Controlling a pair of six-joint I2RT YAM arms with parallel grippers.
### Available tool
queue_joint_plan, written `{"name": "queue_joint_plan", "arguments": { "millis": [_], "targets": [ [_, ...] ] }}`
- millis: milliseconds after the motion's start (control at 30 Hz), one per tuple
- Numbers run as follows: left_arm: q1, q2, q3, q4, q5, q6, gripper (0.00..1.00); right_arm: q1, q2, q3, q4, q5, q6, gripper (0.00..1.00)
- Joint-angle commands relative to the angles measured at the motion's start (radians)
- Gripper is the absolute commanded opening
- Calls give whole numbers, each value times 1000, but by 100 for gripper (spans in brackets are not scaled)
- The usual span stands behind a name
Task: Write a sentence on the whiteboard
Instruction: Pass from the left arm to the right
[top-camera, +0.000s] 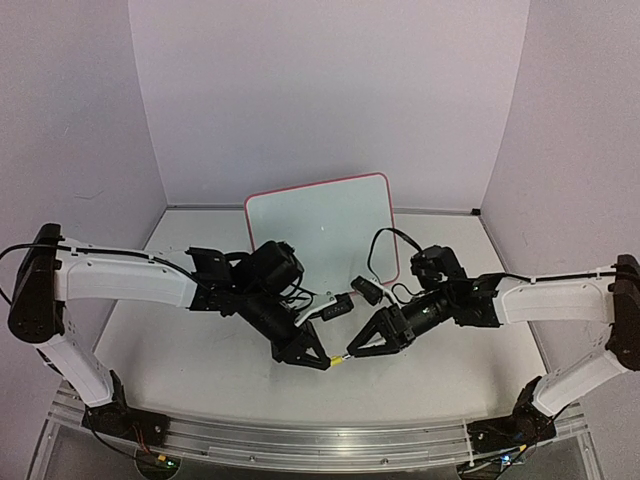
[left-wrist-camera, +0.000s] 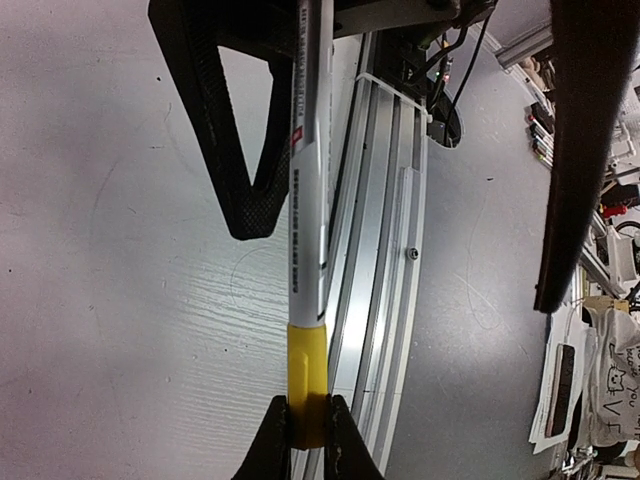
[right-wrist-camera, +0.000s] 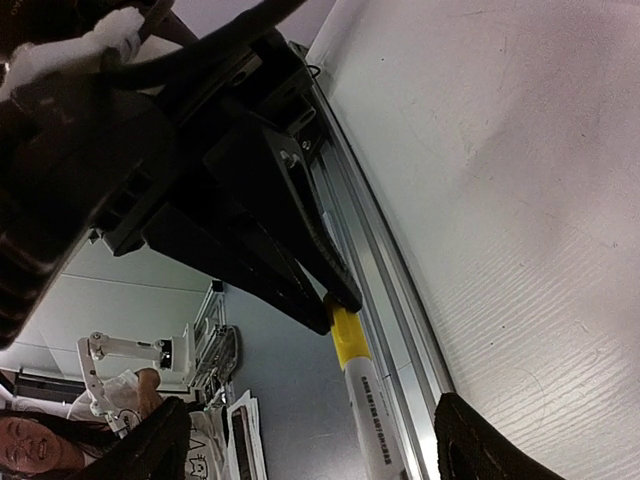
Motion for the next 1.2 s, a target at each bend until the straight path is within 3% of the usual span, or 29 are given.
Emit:
{"name": "queue_joint_plan", "arguments": {
  "millis": [0, 367, 933, 1033, 1100, 1167],
  "targets": [
    [-4, 15, 54, 0, 20, 6, 0, 18, 12, 42, 51, -13, 9, 74],
    [-4, 13, 61, -17, 8, 13, 0, 29, 40, 31, 49, -5, 3, 46],
    [-4, 19, 70, -28, -6, 18, 0, 38, 65, 39, 49, 1, -6, 19],
    [-4, 4, 51, -8, -56, 4, 0, 38, 59, 35, 45, 39, -14, 7],
    [-4, -18, 13, 41, -115, -40, 11, 37, 47, 31, 42, 93, -21, 0],
    [-3, -48, -28, 97, -168, -92, 37, 37, 31, 30, 44, 153, -27, 0]
  ]
}}
